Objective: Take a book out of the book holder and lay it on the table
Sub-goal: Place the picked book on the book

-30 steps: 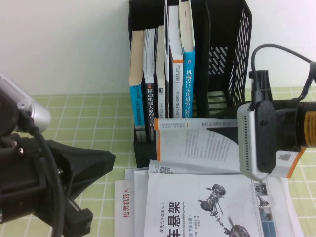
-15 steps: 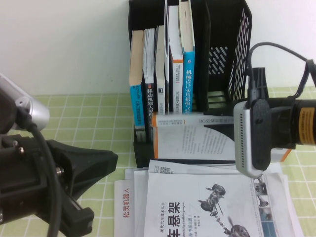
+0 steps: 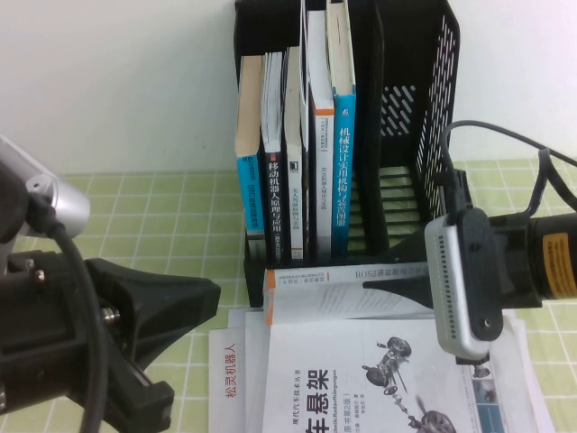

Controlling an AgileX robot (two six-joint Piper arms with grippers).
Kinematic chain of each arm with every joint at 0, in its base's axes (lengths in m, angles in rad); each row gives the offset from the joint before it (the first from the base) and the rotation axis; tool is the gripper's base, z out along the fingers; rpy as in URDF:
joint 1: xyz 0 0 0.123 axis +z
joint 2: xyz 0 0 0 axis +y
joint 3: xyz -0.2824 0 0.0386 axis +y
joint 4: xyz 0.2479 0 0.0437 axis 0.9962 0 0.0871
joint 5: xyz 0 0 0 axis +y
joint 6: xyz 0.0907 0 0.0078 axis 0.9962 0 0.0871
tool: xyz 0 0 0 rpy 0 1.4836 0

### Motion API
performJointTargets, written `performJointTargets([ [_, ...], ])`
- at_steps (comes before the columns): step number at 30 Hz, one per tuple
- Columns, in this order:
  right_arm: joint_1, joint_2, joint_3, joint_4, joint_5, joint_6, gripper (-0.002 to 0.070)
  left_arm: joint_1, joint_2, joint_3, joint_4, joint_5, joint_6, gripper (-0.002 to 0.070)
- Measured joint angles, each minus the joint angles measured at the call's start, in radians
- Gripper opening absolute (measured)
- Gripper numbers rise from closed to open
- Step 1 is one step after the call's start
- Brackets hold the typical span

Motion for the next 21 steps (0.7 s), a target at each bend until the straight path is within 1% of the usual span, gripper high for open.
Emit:
performJointTargets([
  [5, 0.0, 0.002, 0.002, -0.006, -0.025, 0.155, 0.0117, 0.0, 0.0, 0.0, -0.006, 0.017, 0.0, -0.0003],
  [10, 0.0, 0.002, 0.002, -0.013, -0.031, 0.228, 0.0118, 0.0, 0.0, 0.0, -0.01, 0.024, 0.0, -0.0003],
  [12, 0.0, 0.002, 0.002, -0.013, -0.031, 0.248, 0.0129, 0.0, 0.0, 0.0, -0.01, 0.026, 0.0, -0.0003],
  [14, 0.0, 0.002, 0.002, -0.013, -0.033, 0.255, 0.0159, 0.0, 0.0, 0.0, -0.012, 0.033, 0.0, -0.0003],
  [15, 0.0, 0.002, 0.002, -0.013, -0.04, 0.256, 0.0185, 0.0, 0.0, 0.0, -0.012, 0.036, 0.0, -0.0003],
  [19, 0.0, 0.002, 0.0, -0.009, -0.049, 0.299, 0.0318, 0.0, 0.0, 0.0, -0.014, 0.066, 0.0, -0.0003],
  [21, 0.0, 0.002, 0.0, -0.007, -0.049, 0.354, 0.0365, 0.0, 0.0, 0.0, -0.014, 0.096, 0.0, -0.0003],
])
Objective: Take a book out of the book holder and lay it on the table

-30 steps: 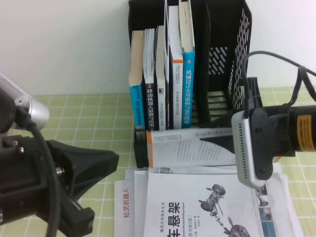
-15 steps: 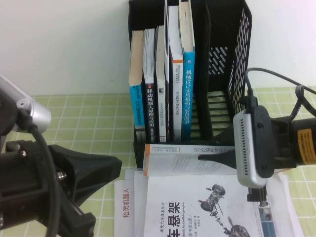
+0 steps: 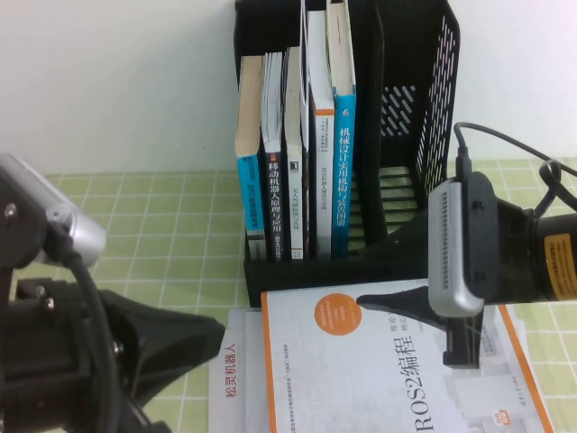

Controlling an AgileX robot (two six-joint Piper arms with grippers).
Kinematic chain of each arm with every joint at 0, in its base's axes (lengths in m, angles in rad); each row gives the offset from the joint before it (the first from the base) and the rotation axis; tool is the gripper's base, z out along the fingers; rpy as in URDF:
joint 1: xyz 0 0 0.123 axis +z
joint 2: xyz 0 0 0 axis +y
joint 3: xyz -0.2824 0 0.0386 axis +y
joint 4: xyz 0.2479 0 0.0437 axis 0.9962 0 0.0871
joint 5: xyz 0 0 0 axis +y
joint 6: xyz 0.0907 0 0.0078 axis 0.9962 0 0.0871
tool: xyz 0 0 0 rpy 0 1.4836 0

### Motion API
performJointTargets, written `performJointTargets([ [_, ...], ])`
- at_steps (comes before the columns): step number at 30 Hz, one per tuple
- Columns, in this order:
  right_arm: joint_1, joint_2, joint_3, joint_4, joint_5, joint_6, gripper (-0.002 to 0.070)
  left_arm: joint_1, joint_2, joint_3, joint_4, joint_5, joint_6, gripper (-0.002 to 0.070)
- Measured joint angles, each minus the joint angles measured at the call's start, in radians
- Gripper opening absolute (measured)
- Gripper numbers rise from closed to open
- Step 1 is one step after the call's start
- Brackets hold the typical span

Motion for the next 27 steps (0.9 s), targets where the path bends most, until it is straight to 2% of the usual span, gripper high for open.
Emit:
performJointTargets([
  [4, 0.0, -0.002, 0.0, 0.0, -0.033, 0.106, 0.0398, 0.0, 0.0, 0.0, -0.002, 0.044, 0.0, -0.0003],
  [8, 0.0, -0.002, -0.004, 0.001, -0.108, 0.158, 0.0396, 0.0, 0.0, 0.0, -0.026, 0.049, 0.0, -0.0003],
  [11, 0.0, -0.013, -0.016, 0.001, -0.127, 0.206, 0.0354, 0.0, -0.002, 0.0, -0.052, 0.027, 0.005, -0.0003],
  [13, 0.0, -0.039, -0.038, 0.001, -0.086, 0.21, 0.0291, 0.0, -0.011, 0.0, -0.064, 0.003, 0.022, -0.0003],
  [19, 0.0, -0.177, -0.132, 0.006, 0.285, 0.125, 0.005, 0.0, -0.098, 0.0, -0.07, -0.136, 0.086, -0.0003],
  [24, 0.0, -0.285, -0.155, 0.047, 0.735, 0.04, 0.0006, 0.0, -0.188, 0.0, 0.015, -0.308, 0.098, -0.0003],
  [27, 0.0, -0.33, -0.158, 0.291, 1.023, -0.088, 0.0001, 0.0, -0.233, 0.0, 0.15, -0.365, 0.098, -0.0003],
])
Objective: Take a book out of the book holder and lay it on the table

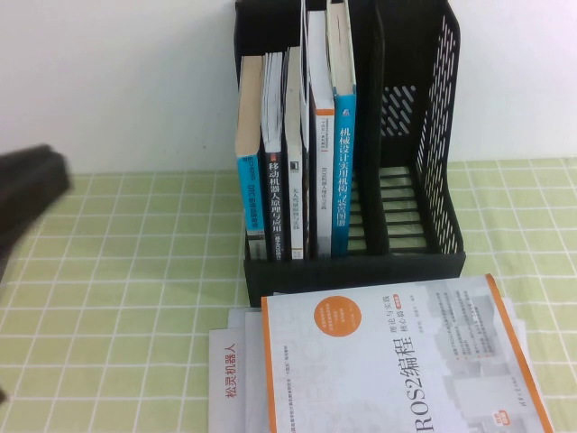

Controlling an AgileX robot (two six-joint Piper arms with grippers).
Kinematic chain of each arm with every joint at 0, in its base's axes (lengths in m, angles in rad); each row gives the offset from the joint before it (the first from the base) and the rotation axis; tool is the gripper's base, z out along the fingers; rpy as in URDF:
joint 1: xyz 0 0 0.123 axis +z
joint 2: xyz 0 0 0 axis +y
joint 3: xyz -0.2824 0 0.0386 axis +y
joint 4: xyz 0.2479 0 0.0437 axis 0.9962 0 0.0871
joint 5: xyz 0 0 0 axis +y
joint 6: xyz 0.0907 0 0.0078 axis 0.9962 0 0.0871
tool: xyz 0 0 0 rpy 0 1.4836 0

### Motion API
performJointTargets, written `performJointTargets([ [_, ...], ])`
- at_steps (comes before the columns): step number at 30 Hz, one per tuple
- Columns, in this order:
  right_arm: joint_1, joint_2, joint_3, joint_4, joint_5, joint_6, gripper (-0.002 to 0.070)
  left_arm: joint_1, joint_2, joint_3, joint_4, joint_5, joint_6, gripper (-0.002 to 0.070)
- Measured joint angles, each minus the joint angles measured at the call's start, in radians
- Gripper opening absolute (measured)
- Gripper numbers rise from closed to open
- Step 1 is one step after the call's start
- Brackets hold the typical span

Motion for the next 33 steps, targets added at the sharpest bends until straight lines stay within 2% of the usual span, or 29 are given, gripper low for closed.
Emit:
performJointTargets([
  [2, 0.0, -0.019, -0.005, 0.238, 0.194, -0.207, 0.0, 0.0, -0.027, 0.0, 0.12, -0.009, -0.026, -0.0003],
  [4, -0.002, -0.031, -0.007, 0.513, 0.433, -0.47, -0.0001, 0.0, -0.045, 0.0, 0.296, -0.004, -0.106, -0.0003],
  [7, -0.004, -0.026, 0.019, 0.846, 0.719, -0.734, -0.0001, 0.0, -0.053, 0.0, 0.604, 0.07, -0.354, -0.0003],
  [10, -0.004, -0.043, 0.099, 1.101, 0.772, -0.866, -0.0001, 0.0, -0.053, 0.0, 0.912, 0.248, -0.691, -0.0003],
  [13, -0.004, -0.121, 0.22, 1.264, 0.656, -0.915, -0.0001, 0.0, -0.056, 0.015, 1.059, 0.443, -0.959, -0.0003],
  [15, -0.004, -0.202, 0.31, 1.363, 0.528, -0.941, -0.0001, 0.002, -0.067, 0.055, 1.084, 0.493, -1.029, -0.0003],
  [17, -0.004, -0.309, 0.415, 1.465, 0.397, -0.982, -0.0001, 0.002, -0.092, 0.118, 1.075, 0.463, -1.061, -0.0003],
  [20, -0.004, -0.471, 0.567, 1.558, 0.247, -1.04, -0.0001, 0.002, -0.138, 0.23, 1.016, 0.325, -1.093, -0.0003],
  [23, -0.004, -0.609, 0.665, 1.578, 0.141, -1.07, -0.0001, 0.002, -0.185, 0.349, 0.979, 0.14, -1.136, -0.0003],
  [28, -0.004, -0.78, 0.695, 1.584, 0.096, -1.08, -0.0001, 0.002, -0.212, 0.523, 0.975, -0.12, -1.178, -0.0003],
  [33, -0.004, -0.855, 0.695, 1.594, 0.149, -1.082, -0.0001, 0.002, -0.213, 0.611, 0.975, -0.221, -1.216, -0.0003],
])
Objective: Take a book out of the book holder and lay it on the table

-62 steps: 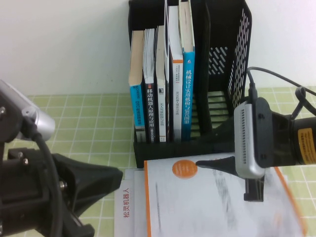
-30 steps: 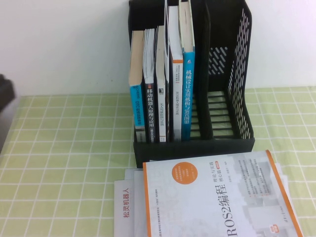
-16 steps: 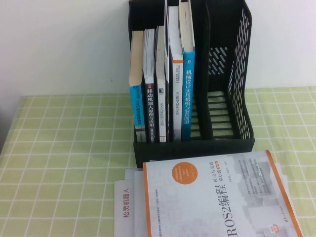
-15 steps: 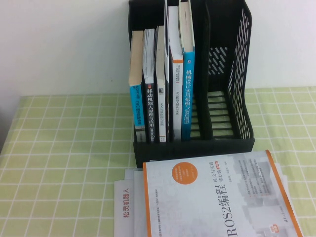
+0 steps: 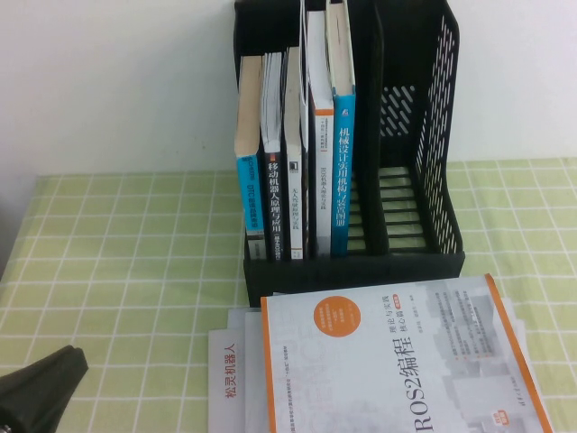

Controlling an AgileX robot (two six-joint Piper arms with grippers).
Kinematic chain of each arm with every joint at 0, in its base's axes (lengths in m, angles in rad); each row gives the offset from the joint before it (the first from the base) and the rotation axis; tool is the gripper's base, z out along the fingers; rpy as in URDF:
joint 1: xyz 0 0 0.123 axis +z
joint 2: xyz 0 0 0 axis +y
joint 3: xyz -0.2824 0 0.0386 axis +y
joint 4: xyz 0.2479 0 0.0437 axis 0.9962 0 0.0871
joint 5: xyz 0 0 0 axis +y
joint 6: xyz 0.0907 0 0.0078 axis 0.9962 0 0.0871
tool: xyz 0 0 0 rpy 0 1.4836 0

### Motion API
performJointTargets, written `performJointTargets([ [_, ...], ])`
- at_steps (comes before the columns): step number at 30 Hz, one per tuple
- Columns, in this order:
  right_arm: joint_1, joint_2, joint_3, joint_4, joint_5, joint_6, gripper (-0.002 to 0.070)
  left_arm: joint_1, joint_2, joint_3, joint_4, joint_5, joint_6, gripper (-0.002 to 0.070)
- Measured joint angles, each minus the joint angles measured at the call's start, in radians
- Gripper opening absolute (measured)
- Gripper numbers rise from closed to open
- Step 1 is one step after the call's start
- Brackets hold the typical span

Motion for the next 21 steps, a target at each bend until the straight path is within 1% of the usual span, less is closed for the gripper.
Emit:
performJointTargets([
  [8, 0.0, -0.001, 0.004, 0.005, 0.143, -0.002, -0.0001, 0.0, 0.0, 0.025, 0.0, -0.024, -0.009, -0.0003],
  [21, 0.0, -0.001, 0.006, 0.009, 0.168, -0.002, -0.0002, 0.0, 0.0, 0.025, 0.0, -0.028, -0.011, -0.0003],
])
